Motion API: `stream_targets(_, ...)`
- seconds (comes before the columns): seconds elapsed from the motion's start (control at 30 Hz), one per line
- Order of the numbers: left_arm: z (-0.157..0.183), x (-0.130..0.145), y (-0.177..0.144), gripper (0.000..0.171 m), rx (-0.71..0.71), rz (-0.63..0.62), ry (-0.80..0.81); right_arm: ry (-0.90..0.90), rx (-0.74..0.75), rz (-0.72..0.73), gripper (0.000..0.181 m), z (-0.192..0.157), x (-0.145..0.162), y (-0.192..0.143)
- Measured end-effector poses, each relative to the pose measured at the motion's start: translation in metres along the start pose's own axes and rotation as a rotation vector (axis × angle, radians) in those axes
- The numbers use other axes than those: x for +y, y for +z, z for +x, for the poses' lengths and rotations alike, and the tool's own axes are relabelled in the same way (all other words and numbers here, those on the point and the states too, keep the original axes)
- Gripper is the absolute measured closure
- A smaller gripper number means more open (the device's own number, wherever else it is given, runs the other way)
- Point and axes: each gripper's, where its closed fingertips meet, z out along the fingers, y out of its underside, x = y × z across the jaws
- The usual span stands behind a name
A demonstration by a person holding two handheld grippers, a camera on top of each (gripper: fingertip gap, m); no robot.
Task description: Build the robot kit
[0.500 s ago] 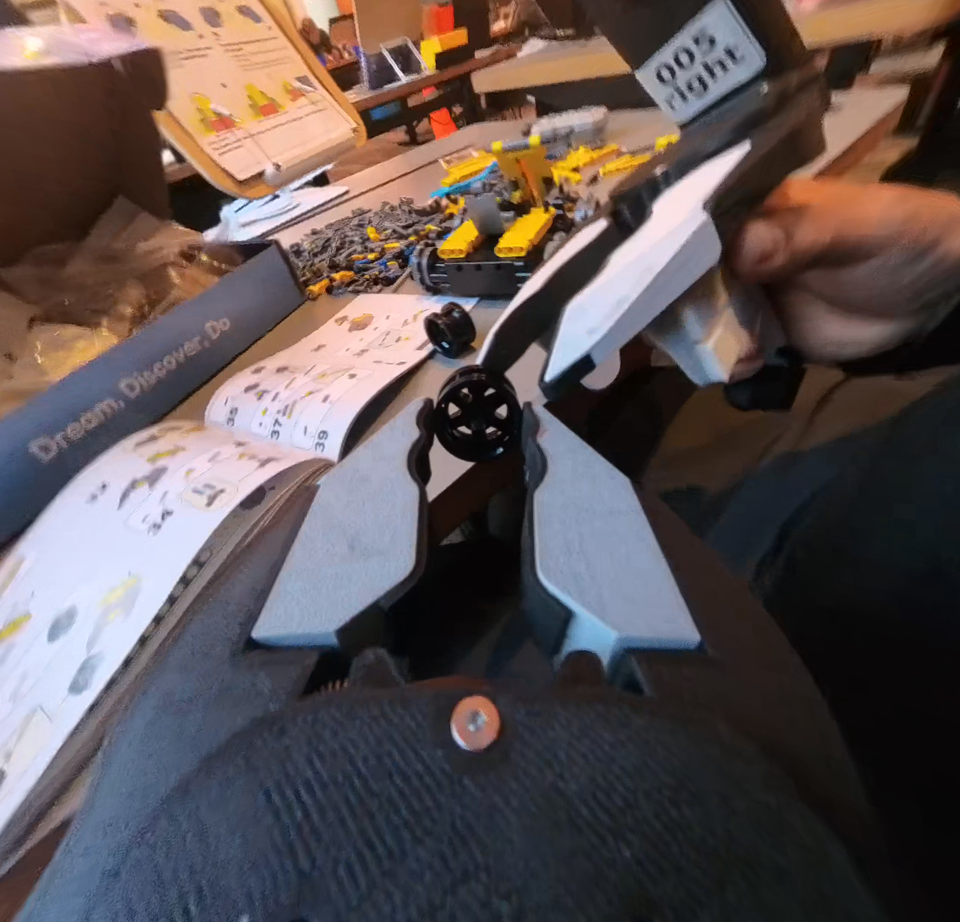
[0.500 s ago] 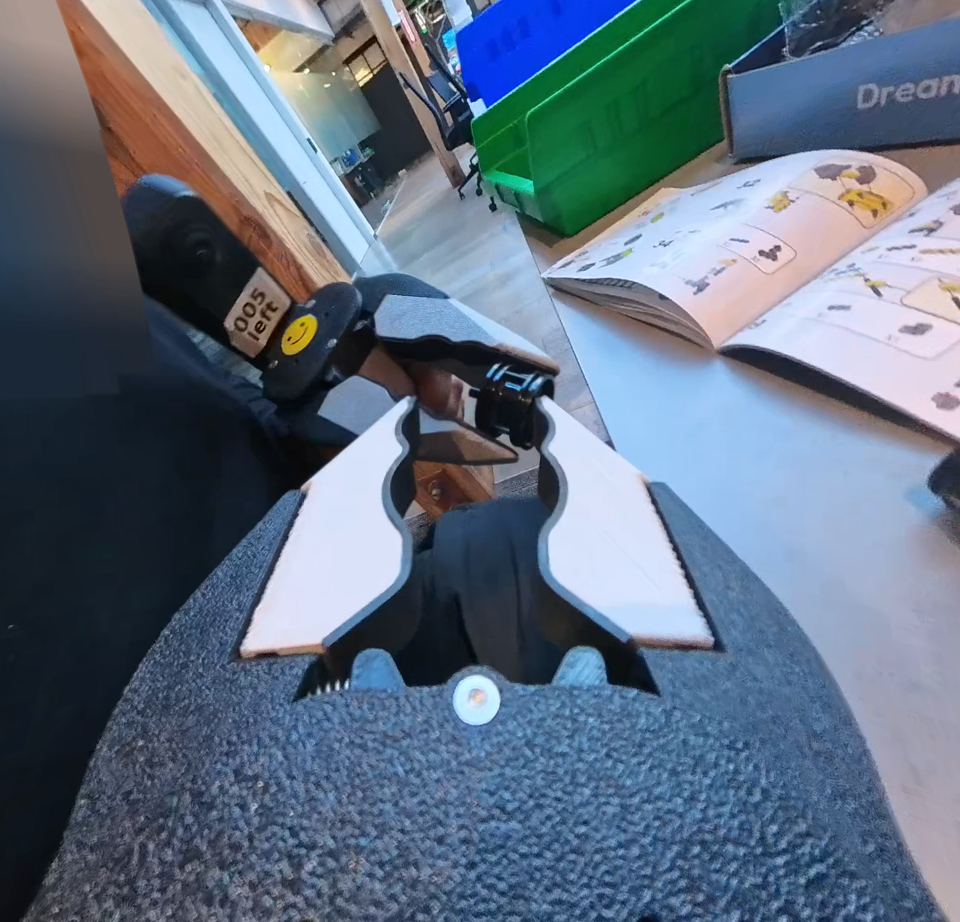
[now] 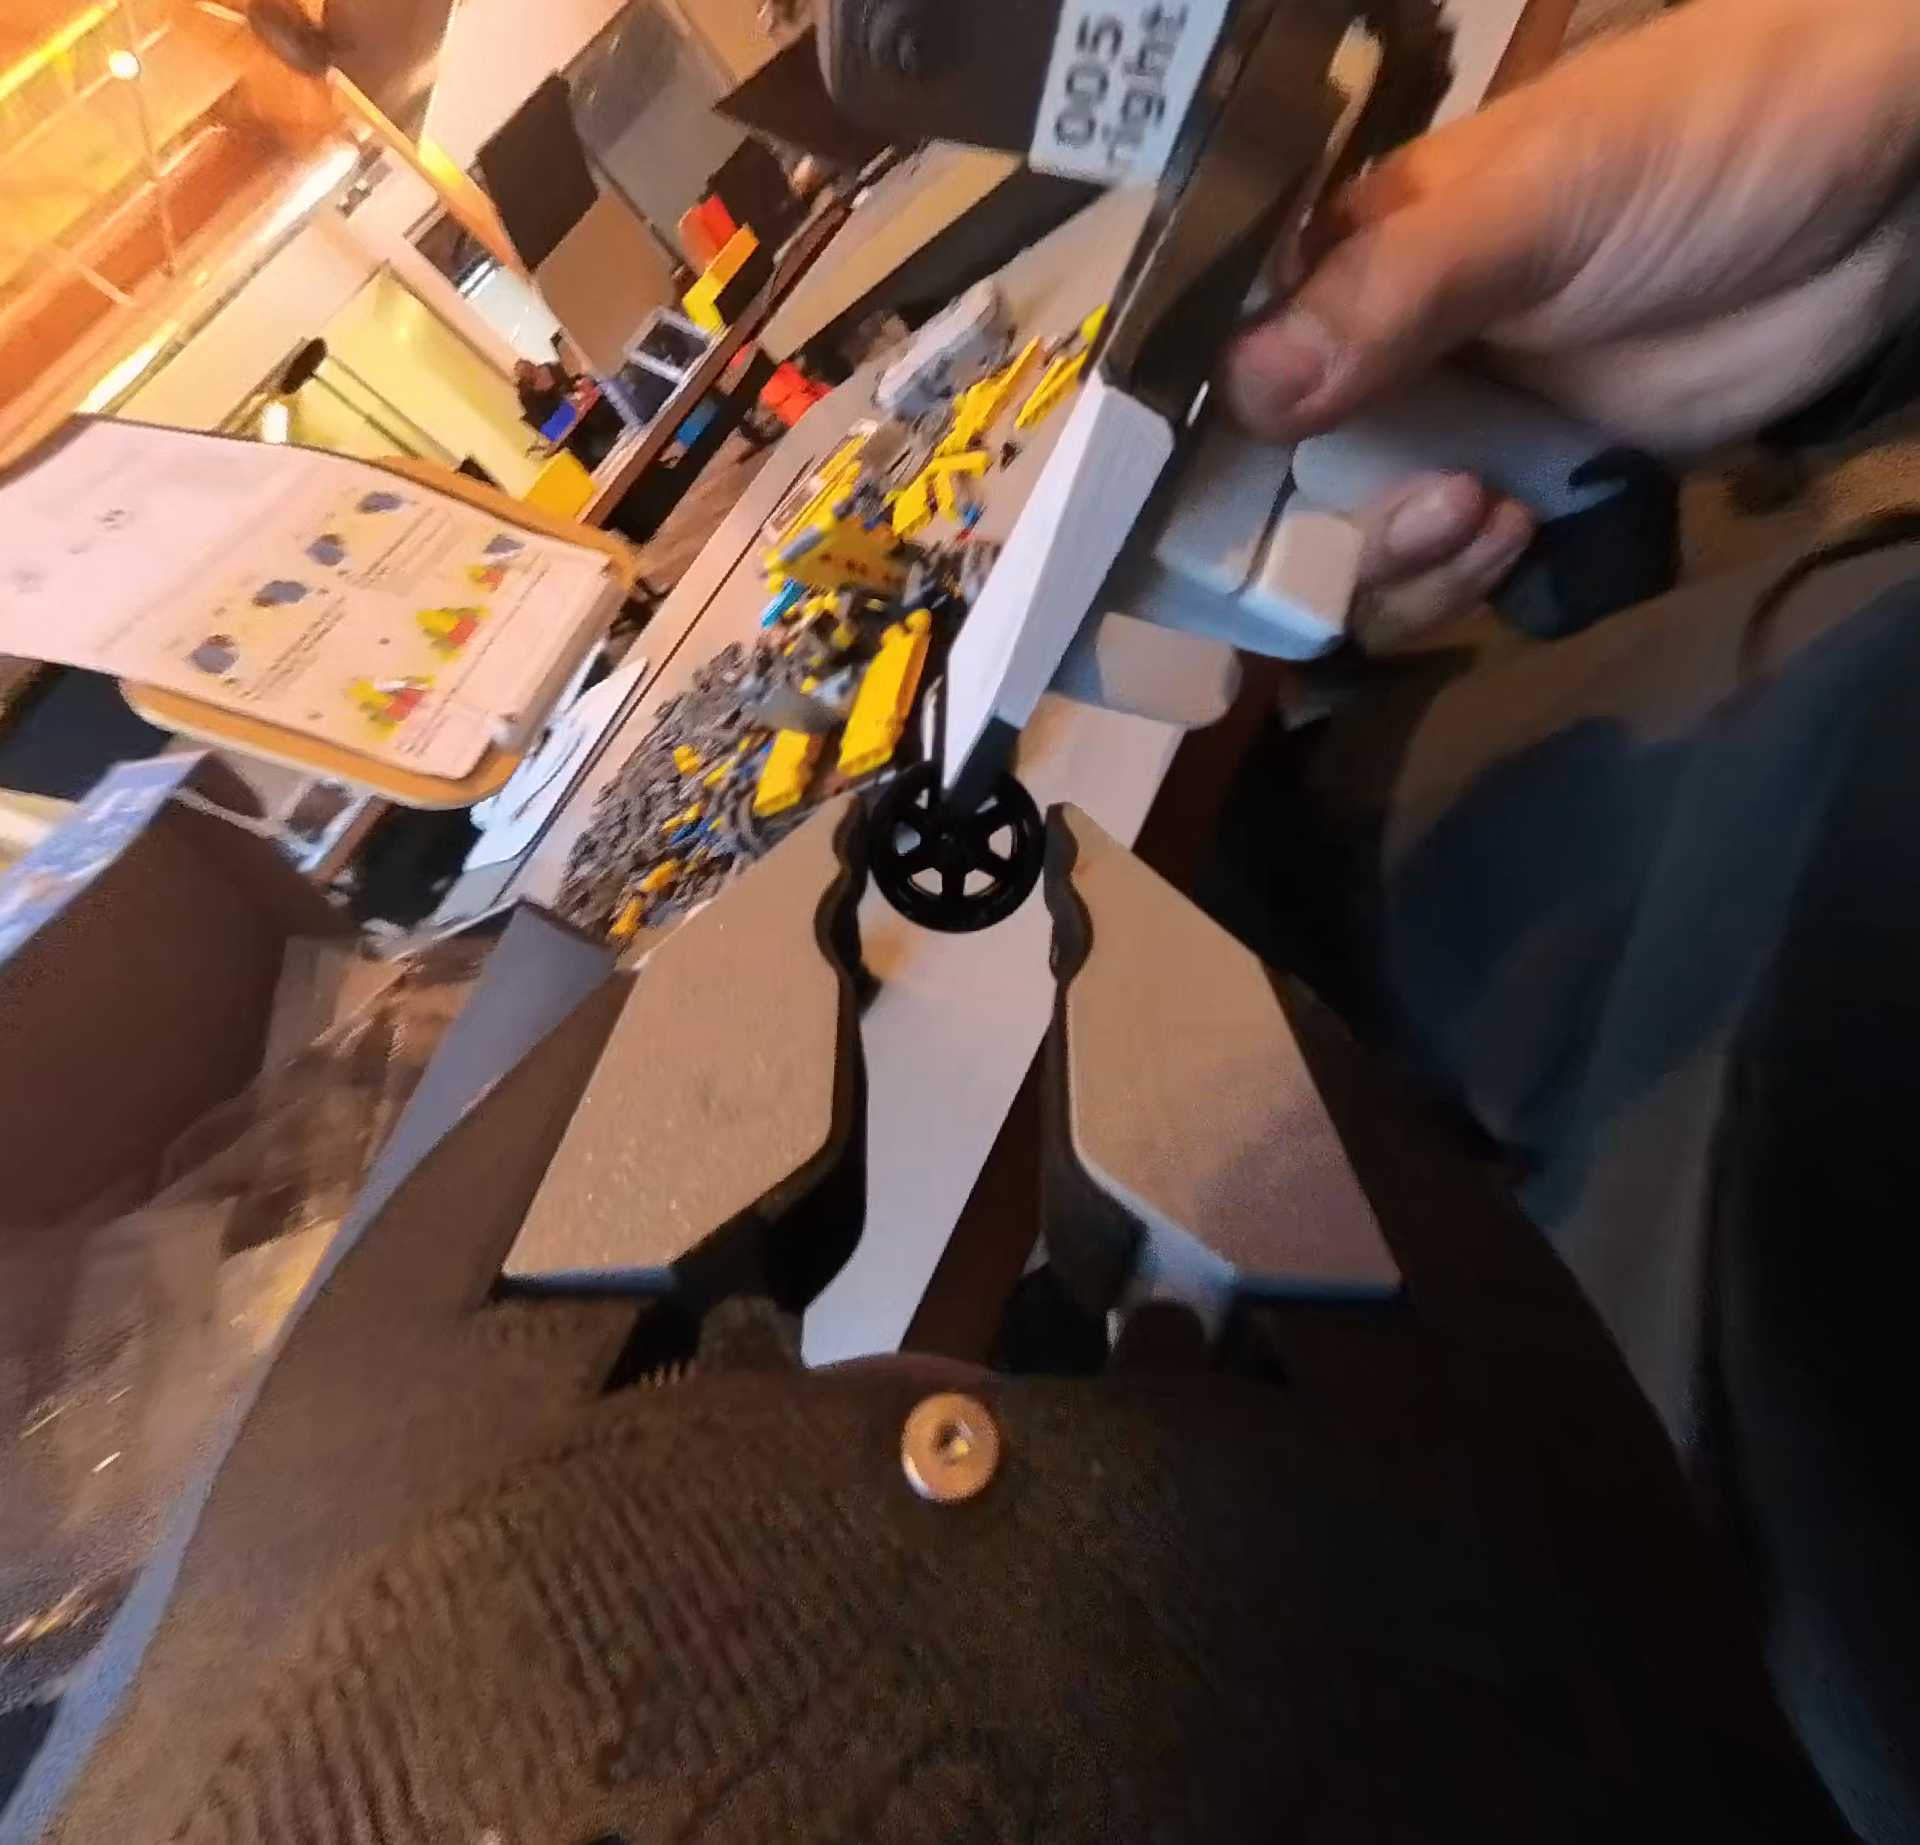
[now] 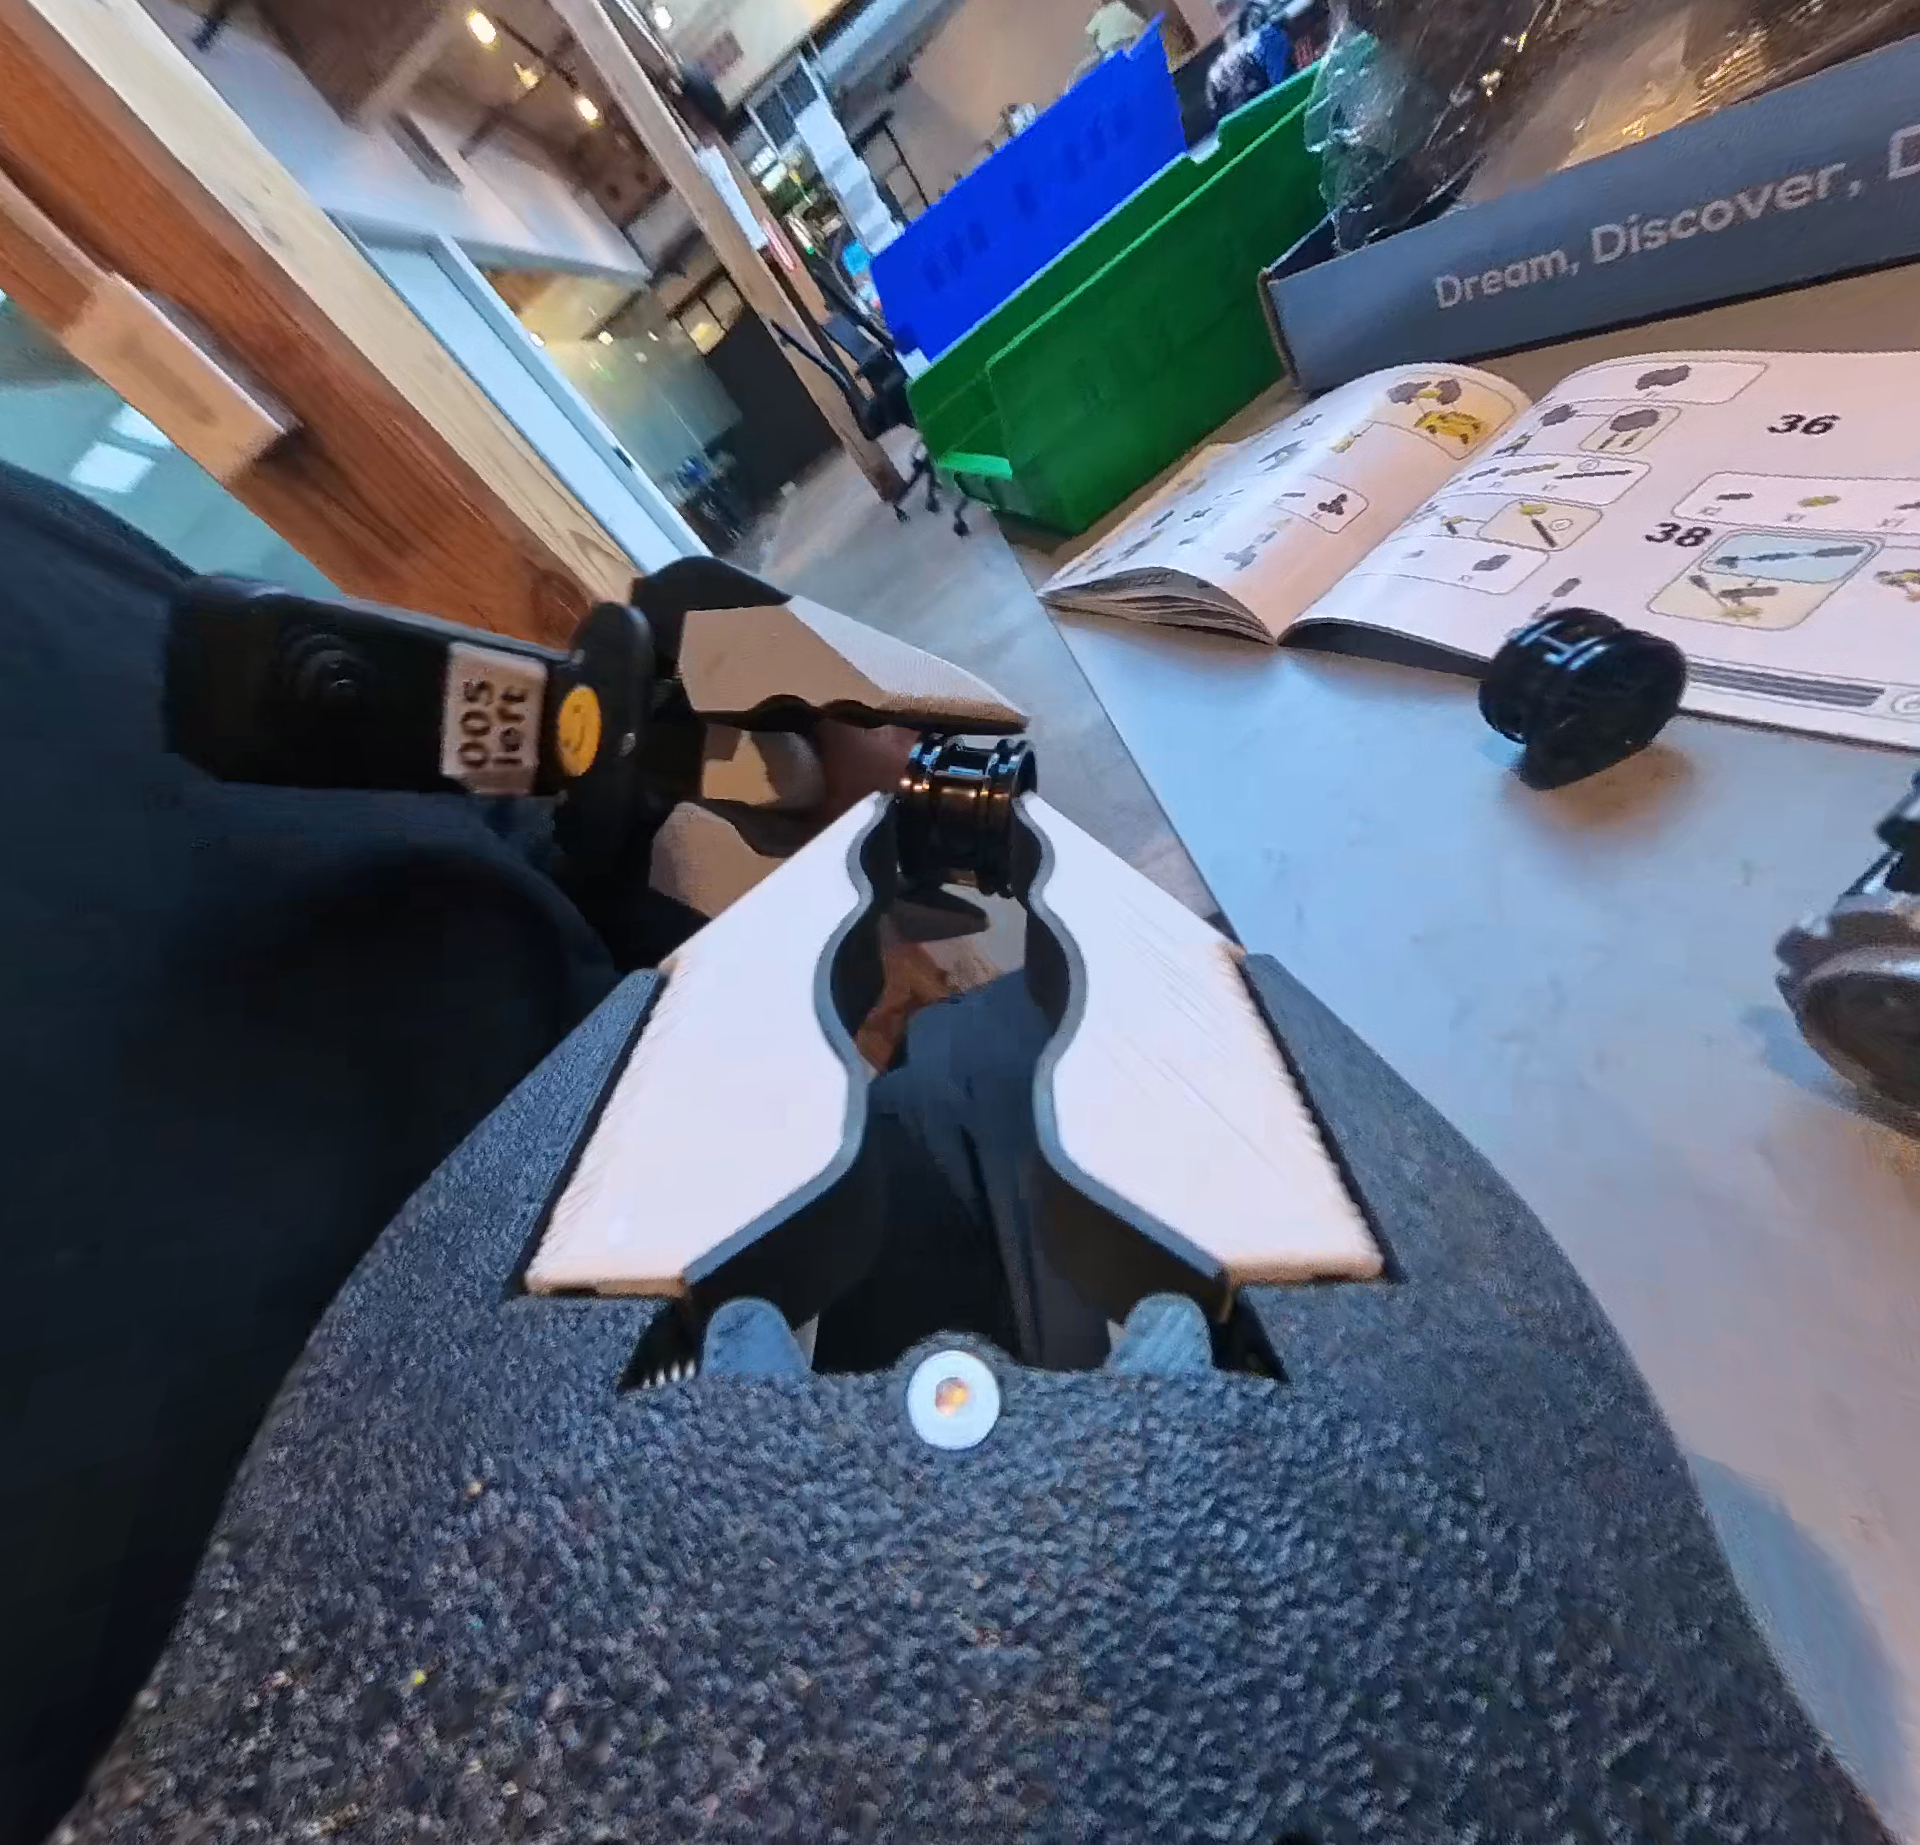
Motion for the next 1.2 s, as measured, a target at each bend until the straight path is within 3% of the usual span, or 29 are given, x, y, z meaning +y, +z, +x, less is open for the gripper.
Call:
stream_targets(0.13,0.001,-0.019,0.004,0.135,0.174,0.107,-0.228,0.031,-0.062,0.058,0.161,-0.003,-0.012,-0.018)
stream_targets(0.3,-0.012,-0.025,0.008,0.136,0.375,0.149,-0.577,0.013,-0.213,0.185,0.161,-0.015,-0.046,-0.045)
stream_targets(0.43,-0.019,-0.044,0.011,0.136,0.542,0.242,-0.783,-0.103,-0.205,0.147,0.161,-0.015,-0.048,-0.049)
stream_targets(0.57,-0.014,-0.051,0.013,0.153,0.619,0.286,-0.787,-0.179,-0.19,0.133,0.161,-0.017,-0.052,-0.048)
stream_targets(0.73,-0.018,-0.052,0.014,0.147,0.621,0.297,-0.797,-0.23,-0.196,0.119,0.161,-0.015,-0.056,-0.046)
stream_targets(0.83,-0.021,-0.052,0.012,0.153,0.604,0.322,-0.799,-0.193,-0.246,0.138,0.161,-0.017,-0.058,-0.044)
stream_targets(0.93,-0.019,-0.054,0.008,0.144,0.647,0.362,-0.835,-0.185,-0.257,0.129,0.161,-0.017,-0.055,-0.042)
stream_targets(1.2,-0.02,-0.049,0.01,0.147,0.66,0.351,-0.871,-0.237,-0.2,0.06,0.161,-0.013,-0.044,-0.041)
